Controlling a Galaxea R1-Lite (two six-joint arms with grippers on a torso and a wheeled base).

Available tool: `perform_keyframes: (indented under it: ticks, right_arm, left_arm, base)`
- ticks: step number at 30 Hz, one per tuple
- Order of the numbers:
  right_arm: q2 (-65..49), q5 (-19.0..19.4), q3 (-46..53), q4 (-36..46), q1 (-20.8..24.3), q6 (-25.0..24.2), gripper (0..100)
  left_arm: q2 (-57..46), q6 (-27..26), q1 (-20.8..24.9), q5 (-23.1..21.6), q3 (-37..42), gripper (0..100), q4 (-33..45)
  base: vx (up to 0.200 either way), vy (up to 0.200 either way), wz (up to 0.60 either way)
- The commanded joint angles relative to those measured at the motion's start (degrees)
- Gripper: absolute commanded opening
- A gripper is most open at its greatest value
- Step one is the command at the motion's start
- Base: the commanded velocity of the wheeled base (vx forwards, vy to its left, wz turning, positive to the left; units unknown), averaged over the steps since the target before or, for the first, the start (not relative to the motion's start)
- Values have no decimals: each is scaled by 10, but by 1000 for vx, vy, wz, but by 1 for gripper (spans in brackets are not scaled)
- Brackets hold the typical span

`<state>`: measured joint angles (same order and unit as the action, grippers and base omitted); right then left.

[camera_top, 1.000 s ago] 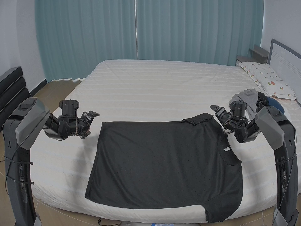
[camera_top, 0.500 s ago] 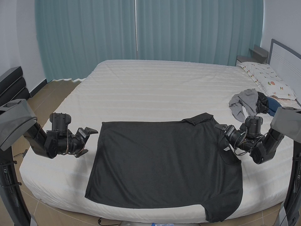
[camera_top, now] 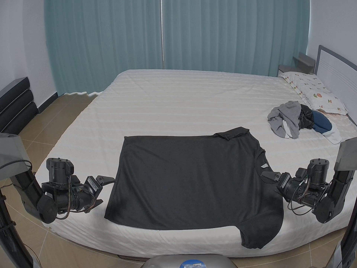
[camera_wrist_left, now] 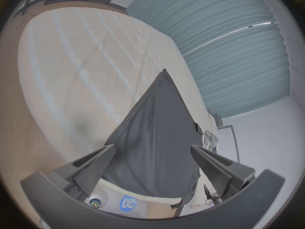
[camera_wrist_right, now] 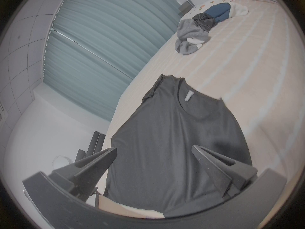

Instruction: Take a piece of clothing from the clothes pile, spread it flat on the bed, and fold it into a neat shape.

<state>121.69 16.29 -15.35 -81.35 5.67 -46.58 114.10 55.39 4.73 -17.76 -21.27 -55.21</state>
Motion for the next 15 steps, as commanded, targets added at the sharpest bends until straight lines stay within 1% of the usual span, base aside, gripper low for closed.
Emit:
perform_keyframes:
  ticks: [1, 5, 12, 15]
  right_arm:
    - [-4, 1, 15, 0, 7, -6, 100]
    - [-6, 0, 23, -4, 19, -12, 100]
    - [4, -3, 37, -17, 22, -8, 100]
    - [4, -3, 41, -16, 22, -7, 100]
  left_arm:
    - [-5, 2, 7, -1, 9, 100, -1]
    - [-5, 2, 14, 0, 11, 100, -1]
    - [-4, 2, 13, 1, 11, 100, 3]
    - [-5, 1, 11, 2, 11, 100, 5]
  base:
    - [0, -200, 0]
    - [0, -200, 0]
    - [0, -200, 0]
    - [0, 0, 0]
